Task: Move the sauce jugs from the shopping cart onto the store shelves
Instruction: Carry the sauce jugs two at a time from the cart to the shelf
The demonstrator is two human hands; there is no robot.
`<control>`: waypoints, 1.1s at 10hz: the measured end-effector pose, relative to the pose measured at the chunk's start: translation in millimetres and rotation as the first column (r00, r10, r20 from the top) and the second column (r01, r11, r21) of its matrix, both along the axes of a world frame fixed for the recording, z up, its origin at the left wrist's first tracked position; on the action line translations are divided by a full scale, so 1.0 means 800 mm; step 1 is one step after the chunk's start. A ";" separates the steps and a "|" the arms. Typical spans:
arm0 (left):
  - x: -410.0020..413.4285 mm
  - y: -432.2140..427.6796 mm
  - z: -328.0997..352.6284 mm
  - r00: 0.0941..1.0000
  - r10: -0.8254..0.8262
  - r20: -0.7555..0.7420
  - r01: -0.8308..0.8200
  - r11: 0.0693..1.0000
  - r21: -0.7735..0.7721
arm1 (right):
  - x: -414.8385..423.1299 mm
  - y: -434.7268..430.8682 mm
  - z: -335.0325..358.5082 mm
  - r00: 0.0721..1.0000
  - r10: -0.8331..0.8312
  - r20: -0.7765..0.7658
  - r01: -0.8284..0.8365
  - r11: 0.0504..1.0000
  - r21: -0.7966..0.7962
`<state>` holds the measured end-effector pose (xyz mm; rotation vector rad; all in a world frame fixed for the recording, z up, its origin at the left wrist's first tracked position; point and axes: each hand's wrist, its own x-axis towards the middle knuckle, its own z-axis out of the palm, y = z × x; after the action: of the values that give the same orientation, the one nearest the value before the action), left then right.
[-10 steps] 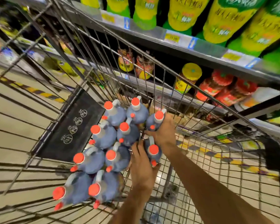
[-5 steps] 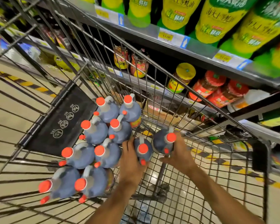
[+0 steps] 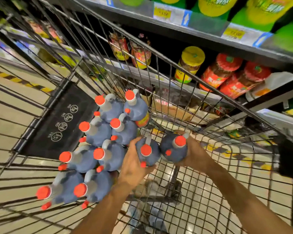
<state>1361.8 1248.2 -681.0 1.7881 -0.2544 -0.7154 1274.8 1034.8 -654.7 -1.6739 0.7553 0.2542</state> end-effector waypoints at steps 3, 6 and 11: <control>-0.038 -0.029 0.022 0.983 0.119 0.143 -0.143 0.975 0.168 | -0.044 0.083 -0.009 0.907 -0.395 0.143 0.416 0.892 -0.174; -0.040 -0.032 0.004 0.996 0.076 0.050 -0.082 0.990 0.115 | -0.045 0.028 -0.002 0.955 -0.287 0.076 0.295 0.947 -0.129; -0.034 -0.030 0.298 0.972 0.037 -0.231 -0.080 0.980 -0.182 | -0.048 0.046 0.347 0.844 -0.358 0.400 0.444 0.884 -0.144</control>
<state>1334.2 1224.2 -442.6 1.5113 -0.1115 -0.8178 1236.7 1071.7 -376.9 -1.6652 0.8554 -0.4521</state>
